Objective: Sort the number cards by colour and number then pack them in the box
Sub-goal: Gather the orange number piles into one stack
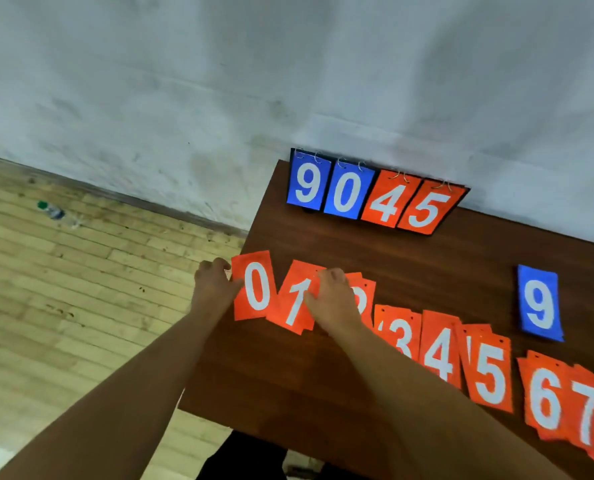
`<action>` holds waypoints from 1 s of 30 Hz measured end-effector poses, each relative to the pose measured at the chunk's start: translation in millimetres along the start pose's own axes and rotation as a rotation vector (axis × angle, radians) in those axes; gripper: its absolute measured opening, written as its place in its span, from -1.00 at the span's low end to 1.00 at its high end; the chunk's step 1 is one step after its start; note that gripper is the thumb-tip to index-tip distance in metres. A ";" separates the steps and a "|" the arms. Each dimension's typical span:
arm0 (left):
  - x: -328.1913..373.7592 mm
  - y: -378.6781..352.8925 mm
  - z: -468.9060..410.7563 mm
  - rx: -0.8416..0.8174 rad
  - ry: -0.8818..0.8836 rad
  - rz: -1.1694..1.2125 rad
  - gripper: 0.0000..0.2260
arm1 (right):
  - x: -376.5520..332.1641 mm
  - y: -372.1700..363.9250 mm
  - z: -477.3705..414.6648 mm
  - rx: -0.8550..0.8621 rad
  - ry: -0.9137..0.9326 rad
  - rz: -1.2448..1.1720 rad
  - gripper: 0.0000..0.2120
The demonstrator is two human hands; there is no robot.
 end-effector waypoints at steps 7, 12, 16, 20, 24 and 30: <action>-32.2 -36.9 -28.5 -0.142 0.096 0.050 -0.31 | -37.9 -47.0 -29.7 -0.039 0.127 0.190 -0.54; -28.3 -37.5 -28.4 -0.097 0.016 0.163 -0.57 | -57.3 -81.6 -29.4 -0.095 0.293 0.418 -0.43; -23.5 -21.9 -21.8 0.019 -0.012 0.269 -0.67 | -70.8 -93.3 -22.1 -0.087 0.353 0.428 -0.41; -22.0 -10.8 -25.4 0.020 0.046 0.487 -0.82 | -54.7 -58.2 -36.3 0.057 0.090 0.190 -0.45; -19.4 -1.0 -32.6 -0.011 0.032 0.520 -0.83 | -6.5 -20.4 -55.0 0.054 -0.162 0.270 -0.28; -18.9 -9.0 -35.9 -0.074 0.055 0.471 -0.71 | 0.4 -32.4 -60.1 -0.065 -0.152 0.401 -0.22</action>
Point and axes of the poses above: each hand's wrist, its own z-axis away from the middle knuckle, its own y-axis out of the back of the hand, x = y × z, the point moved 7 cm from there along -z, towards the middle knuckle, and after that the axes turned 2 degrees about -y, right-handed, at the moved point
